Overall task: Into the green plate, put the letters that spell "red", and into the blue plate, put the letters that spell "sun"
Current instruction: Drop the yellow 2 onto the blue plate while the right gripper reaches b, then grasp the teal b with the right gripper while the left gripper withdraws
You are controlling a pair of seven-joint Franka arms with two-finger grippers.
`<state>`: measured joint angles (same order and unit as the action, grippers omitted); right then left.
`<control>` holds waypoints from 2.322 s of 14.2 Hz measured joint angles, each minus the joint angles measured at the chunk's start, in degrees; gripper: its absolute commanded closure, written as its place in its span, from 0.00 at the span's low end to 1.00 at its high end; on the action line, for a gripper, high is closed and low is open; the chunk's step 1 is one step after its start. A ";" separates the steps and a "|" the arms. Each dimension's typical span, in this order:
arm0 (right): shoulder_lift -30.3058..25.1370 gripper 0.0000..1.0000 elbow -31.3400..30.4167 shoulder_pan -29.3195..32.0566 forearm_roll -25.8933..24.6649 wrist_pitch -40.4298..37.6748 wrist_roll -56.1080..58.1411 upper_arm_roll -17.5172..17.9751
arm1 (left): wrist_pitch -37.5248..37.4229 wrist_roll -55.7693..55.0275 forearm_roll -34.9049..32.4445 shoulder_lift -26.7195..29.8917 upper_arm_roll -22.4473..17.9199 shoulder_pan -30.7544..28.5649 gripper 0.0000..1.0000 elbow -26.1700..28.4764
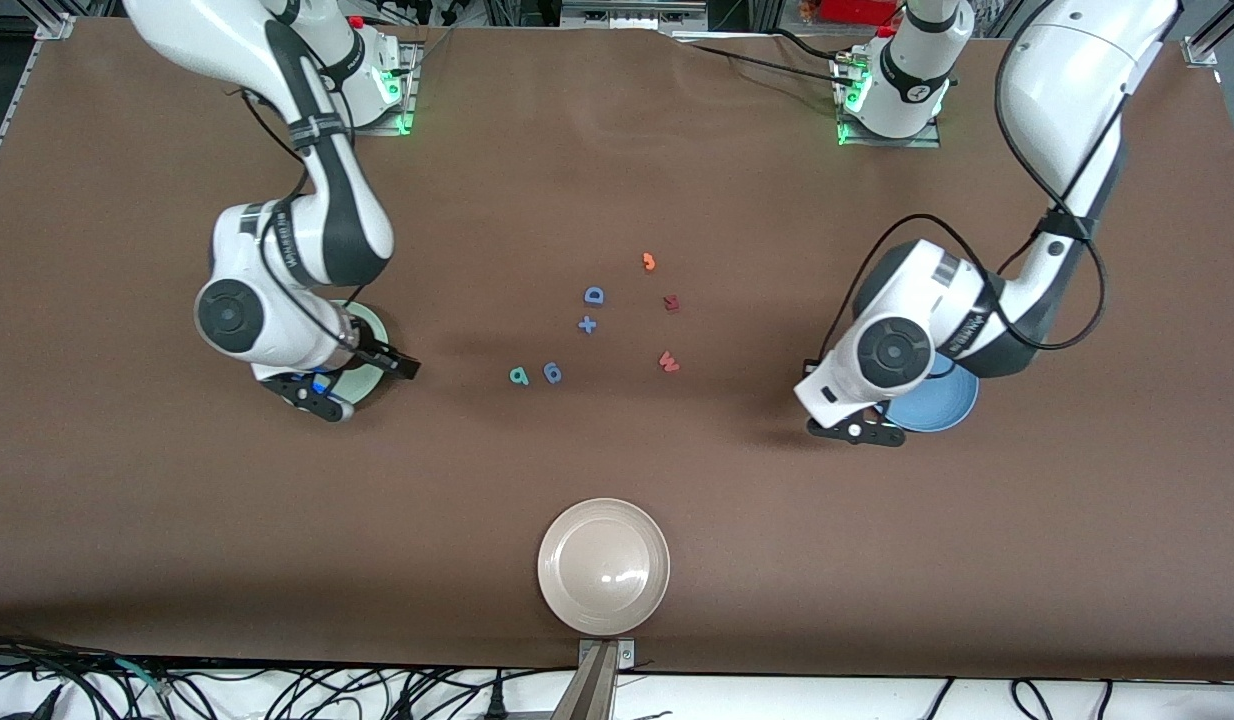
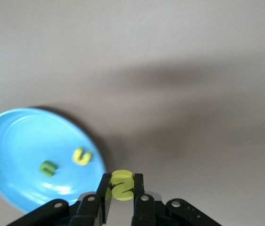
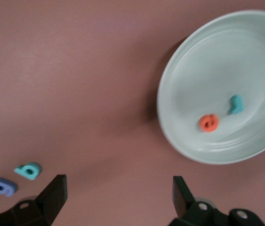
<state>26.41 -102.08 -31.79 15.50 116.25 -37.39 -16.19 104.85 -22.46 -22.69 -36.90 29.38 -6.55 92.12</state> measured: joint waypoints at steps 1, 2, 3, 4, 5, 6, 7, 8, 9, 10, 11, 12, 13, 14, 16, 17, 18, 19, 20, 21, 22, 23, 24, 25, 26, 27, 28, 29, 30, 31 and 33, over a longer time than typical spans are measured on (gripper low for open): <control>0.70 0.01 0.69 -1.07 1.36 0.10 -2.03 0.30 | -1.71 0.38 0.00 0.00 0.03 -0.91 0.89 0.37; 1.63 0.01 1.36 -1.85 3.21 0.41 -3.07 0.47 | -3.20 0.78 0.00 0.00 0.03 -1.79 0.88 0.81; 2.71 0.01 2.03 -2.49 4.86 1.12 -3.26 0.52 | -4.25 2.13 0.00 -0.01 0.02 -2.70 0.88 1.43; 3.80 0.01 2.56 -3.08 5.41 2.17 -2.87 0.61 | -4.65 4.02 0.00 -0.02 0.03 -3.69 0.88 2.32; 4.79 0.01 2.93 -3.99 5.23 3.53 -1.66 0.85 | -4.69 5.68 0.00 -0.08 -0.03 -4.82 0.89 3.31; 5.71 0.01 3.08 -5.69 4.82 5.68 -0.16 1.02 | -4.69 7.43 0.00 -0.19 -0.05 -6.26 0.89 4.27; 6.56 0.01 3.11 -7.63 4.13 8.22 0.69 1.07 | -4.69 9.37 0.00 -0.31 -0.07 -7.76 0.88 5.16; 7.22 0.01 3.14 -9.15 3.64 10.04 1.94 1.08 | -4.58 10.92 0.00 -0.46 -0.08 -9.24 0.87 5.90; 7.75 0.01 3.17 -10.18 3.46 11.35 3.81 1.08 | -4.09 12.11 0.00 -0.60 -0.08 -10.58 0.86 6.48; 8.07 0.01 3.19 -10.75 3.41 12.23 6.00 1.10 | -3.02 12.91 0.01 -0.76 -0.06 -11.47 0.86 7.12; 8.25 0.01 3.22 -11.20 3.25 12.88 8.23 1.09 | -1.48 13.21 0.01 -1.06 -0.04 -11.87 0.82 7.84; 8.33 0.01 3.26 -11.59 2.52 13.18 10.42 1.08 | 0.07 13.24 0.01 -1.39 0.02 -11.89 0.66 8.69; 8.33 0.01 3.32 -11.89 0.81 13.29 12.29 1.09 | 1.14 13.24 0.01 -1.73 0.21 -11.83 0.03 9.38; 8.33 0.01 3.43 -12.07 -1.29 13.45 13.88 1.09 | 1.68 13.24 0.01 -1.96 0.40 -11.79 0.00 9.83; 8.34 0.01 3.53 -12.19 -5.30 15.17 16.67 1.08 | 1.96 13.24 0.01 -1.97 0.53 -11.80 0.00 9.98; 8.40 0.01 3.53 -12.31 -6.54 16.48 18.34 1.09 | 2.05 13.24 0.01 -1.93 0.53 -11.82 0.00 9.89; 8.50 0.01 3.53 -12.57 -7.08 17.76 19.92 1.10 | 2.06 13.24 0.01 -1.86 0.53 -11.83 0.00 9.75; 8.63 0.01 3.52 -12.94 -7.20 19.22 21.01 1.11 | 2.06 13.24 0.01 -1.73 0.53 -11.83 0.00 9.54; 8.75 0.01 3.52 -13.32 -7.21 20.67 21.63 1.16 | 2.08 13.24 0.01 -1.45 0.59 -11.85 0.00 9.25; 8.83 0.01 3.52 -13.60 -7.21 21.59 21.75 1.34 | 2.04 13.24 0.01 -0.85 0.88 -11.90 0.00 8.85; 8.97 0.01 3.48 -13.72 -7.12 21.84 21.69 1.48 | 1.65 13.23 0.01 0.21 1.59 -11.97 0.00 8.30; 9.32 0.01 3.27 -13.72 -6.97 21.83 21.64 1.53 | 0.54 13.21 0.09 1.68 2.50 -11.99 0.00 7.56; 9.83 0.05 2.91 -13.72 -6.83 21.84 21.64 1.53 | -0.96 13.12 0.81 3.52 3.45 -12.00 0.00 6.50; 10.46 0.10 2.55 -13.72 -6.82 21.95 21.63 1.53 | -2.60 13.12 2.44 5.57 4.16 -11.98 0.00 5.06; 11.03 0.16 2.20 -13.72 -6.82 22.47 21.63 1.53 | -4.68 13.12 4.03 7.60 4.62 -11.96 0.00 3.16; 11.48 0.24 2.00 -13.72 -6.82 23.09 21.63 1.54 | -7.30 13.12 5.08 9.47 4.90 -11.94 0.00 0.67; 11.77 0.31 1.95 -13.75 -6.82 23.48 21.63 1.58 | -10.32 13.12 5.88 10.90 5.19 -11.98 0.00 -2.45; 11.85 0.45 1.92 -13.82 -6.82 23.65 21.62 1.65 | -13.39 13.12 6.90 11.88 5.39 -12.00 0.00 -6.32; 11.86 0.48 1.89 -13.93 -6.81 23.67 21.56 1.67 | -16.16 13.12 7.98 12.40 5.45 -12.05 0.00 -10.41; 11.87 0.45 1.86 -14.02 -6.81 23.67 21.50 1.68 | -18.74 13.15 8.38 12.71 5.47 -12.13 0.00 -14.62; 11.95 0.39 1.72 -14.09 -6.79 23.67 20.96 1.69 | -23.24 13.18 8.41 12.98 5.44 -12.44 0.00 -20.80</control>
<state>38.37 -100.36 -45.87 8.71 139.92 -16.43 -14.50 81.61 -9.28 -14.29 -23.92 34.82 -18.99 71.32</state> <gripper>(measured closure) 0.445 0.000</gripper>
